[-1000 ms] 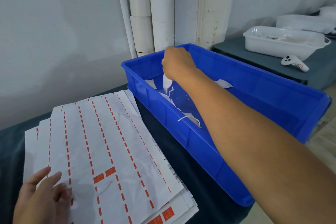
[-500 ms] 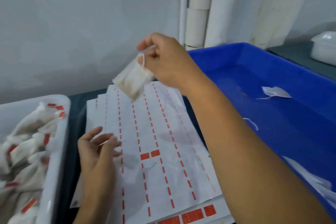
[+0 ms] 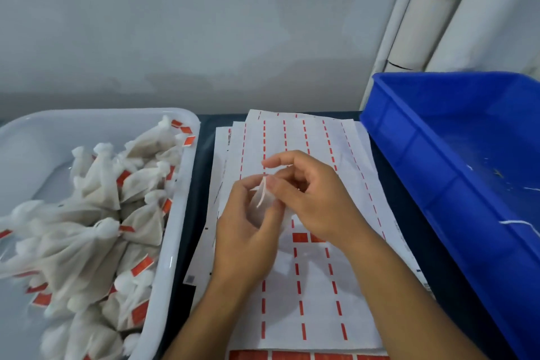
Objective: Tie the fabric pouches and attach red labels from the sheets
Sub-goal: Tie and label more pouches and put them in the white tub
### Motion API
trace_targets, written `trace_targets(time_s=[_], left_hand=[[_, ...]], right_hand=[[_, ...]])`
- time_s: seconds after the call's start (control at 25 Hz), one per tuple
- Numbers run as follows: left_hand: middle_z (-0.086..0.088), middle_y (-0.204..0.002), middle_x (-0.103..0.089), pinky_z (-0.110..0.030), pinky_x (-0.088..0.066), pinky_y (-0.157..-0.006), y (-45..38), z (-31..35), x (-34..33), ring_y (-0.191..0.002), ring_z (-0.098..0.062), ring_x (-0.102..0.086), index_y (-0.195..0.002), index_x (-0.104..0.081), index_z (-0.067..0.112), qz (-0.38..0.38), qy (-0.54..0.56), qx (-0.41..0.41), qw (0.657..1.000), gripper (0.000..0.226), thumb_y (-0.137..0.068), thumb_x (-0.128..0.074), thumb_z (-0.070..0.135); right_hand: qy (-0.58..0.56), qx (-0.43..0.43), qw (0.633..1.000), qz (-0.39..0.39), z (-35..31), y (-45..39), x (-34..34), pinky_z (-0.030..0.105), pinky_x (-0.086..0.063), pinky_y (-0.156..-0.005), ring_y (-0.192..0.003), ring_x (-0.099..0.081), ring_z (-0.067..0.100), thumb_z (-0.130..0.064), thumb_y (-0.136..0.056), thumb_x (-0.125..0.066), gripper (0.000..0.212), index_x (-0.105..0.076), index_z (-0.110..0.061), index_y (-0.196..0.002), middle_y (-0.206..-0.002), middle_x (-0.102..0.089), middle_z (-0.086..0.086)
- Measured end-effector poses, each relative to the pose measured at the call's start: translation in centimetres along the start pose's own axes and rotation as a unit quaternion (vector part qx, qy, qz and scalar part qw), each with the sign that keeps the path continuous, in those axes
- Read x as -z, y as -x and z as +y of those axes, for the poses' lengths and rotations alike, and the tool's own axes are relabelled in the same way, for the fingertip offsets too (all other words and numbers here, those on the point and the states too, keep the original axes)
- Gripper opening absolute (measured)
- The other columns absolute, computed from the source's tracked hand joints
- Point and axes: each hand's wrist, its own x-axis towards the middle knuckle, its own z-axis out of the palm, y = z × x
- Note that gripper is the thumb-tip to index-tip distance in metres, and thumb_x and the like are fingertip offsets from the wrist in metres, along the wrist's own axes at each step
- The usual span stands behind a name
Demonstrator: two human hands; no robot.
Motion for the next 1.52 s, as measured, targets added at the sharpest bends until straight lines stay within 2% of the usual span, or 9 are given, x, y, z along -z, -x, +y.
trace_targets(time_s=[0.08, 0.16, 0.24, 0.36, 0.64, 0.96, 1.16, 1.4, 1.52], left_hand=[[0.018, -0.075, -0.064, -0.01, -0.046, -0.051, 0.2, 0.0, 0.0, -0.063, 0.0, -0.063, -0.121, -0.054, 0.045, -0.006, 0.012, 0.016, 1.0, 0.029, -0.094, -0.065, 0.046], [0.009, -0.066, -0.062, -0.015, -0.048, -0.048, 0.2, -0.2, 0.1, -0.056, -0.005, -0.061, -0.122, -0.052, 0.046, -0.021, 0.01, 0.033, 0.999, 0.03, -0.096, -0.067, 0.043], [0.003, -0.074, -0.067, -0.02, -0.055, -0.052, 0.2, -0.4, 0.0, -0.065, -0.011, -0.07, -0.123, -0.05, 0.048, -0.043, 0.007, 0.057, 0.997, 0.033, -0.096, -0.068, 0.038], [0.009, -0.081, -0.071, -0.014, -0.053, -0.052, 0.2, -0.5, -0.3, -0.075, -0.006, -0.073, -0.123, -0.05, 0.048, -0.067, -0.005, 0.068, 0.995, 0.036, -0.094, -0.07, 0.036], [0.007, -0.082, -0.073, -0.017, -0.057, -0.058, 0.3, -0.5, -0.4, -0.076, -0.009, -0.075, -0.13, -0.041, 0.051, -0.081, -0.015, 0.066, 0.994, 0.05, -0.089, -0.071, 0.051], [0.009, -0.087, -0.075, -0.032, -0.064, -0.062, 0.6, -0.7, -0.6, -0.077, -0.009, -0.076, -0.127, -0.045, 0.051, -0.103, -0.028, 0.047, 0.993, 0.043, -0.092, -0.069, 0.05], [0.033, -0.104, -0.065, -0.009, -0.054, -0.063, 0.7, -0.4, -0.8, -0.094, 0.009, -0.067, -0.116, -0.054, 0.051, -0.106, -0.054, 0.005, 0.993, 0.021, -0.097, -0.063, 0.048], [0.034, -0.09, -0.066, -0.003, -0.044, -0.055, 0.9, -0.2, -0.9, -0.076, 0.009, -0.066, -0.119, -0.057, 0.044, -0.097, -0.076, -0.03, 0.992, 0.029, -0.095, -0.055, 0.061], [0.036, -0.105, -0.063, -0.003, -0.047, -0.063, 1.0, -0.4, -0.9, -0.093, 0.008, -0.064, -0.114, -0.054, 0.051, -0.101, -0.118, -0.038, 0.987, 0.032, -0.092, -0.049, 0.073]], right_hand=[[-0.013, -0.014, 1.0, 0.004, 0.8, 0.7, 0.1, 0.023, -0.06, -0.081, -0.095, -0.07, 0.009, -0.031, -0.101, -0.065, 0.018, -0.068, -0.038, -0.117, -0.093, -0.072, -0.016], [-0.019, -0.025, 0.999, 0.014, 1.5, 1.2, 0.3, 0.025, -0.06, -0.081, -0.096, -0.07, 0.009, -0.028, -0.101, -0.064, 0.015, -0.071, -0.036, -0.111, -0.094, -0.073, -0.015], [-0.022, -0.036, 0.999, 0.03, 1.9, 1.6, 0.2, 0.027, -0.06, -0.083, -0.098, -0.069, 0.008, -0.027, -0.102, -0.063, 0.012, -0.073, -0.033, -0.105, -0.098, -0.073, -0.017], [-0.035, -0.046, 0.998, 0.034, 2.3, 2.3, 0.4, 0.03, -0.061, -0.086, -0.1, -0.068, 0.007, -0.028, -0.103, -0.061, 0.011, -0.07, -0.034, -0.103, -0.101, -0.072, -0.016], [-0.019, -0.05, 0.997, -0.049, 2.9, 2.8, 2.3, 0.027, -0.061, -0.086, -0.1, -0.066, 0.008, -0.031, -0.098, -0.066, 0.024, -0.069, -0.044, -0.118, -0.098, -0.069, -0.019], [0.001, -0.028, 0.999, -0.031, 2.8, 2.8, 1.9, 0.027, -0.06, -0.079, -0.096, -0.066, 0.011, -0.027, -0.101, -0.064, 0.012, -0.073, -0.034, -0.102, -0.096, -0.07, -0.017], [-0.039, -0.02, 0.999, -0.006, 2.7, 2.7, 1.6, 0.026, -0.059, -0.081, -0.099, -0.068, 0.014, -0.029, -0.102, -0.06, 0.011, -0.071, -0.029, -0.102, -0.099, -0.073, -0.012], [-0.038, -0.019, 0.999, 0.018, 2.7, 2.6, 1.2, 0.019, -0.057, -0.082, -0.1, -0.068, 0.007, -0.03, -0.104, -0.058, 0.01, -0.068, -0.031, -0.101, -0.097, -0.072, -0.019], [-0.06, -0.032, 0.997, 0.034, 2.7, 2.4, 1.1, 0.024, -0.059, -0.085, -0.097, -0.069, 0.008, -0.032, -0.104, -0.059, 0.009, -0.068, -0.03, -0.102, -0.097, -0.073, -0.014]])
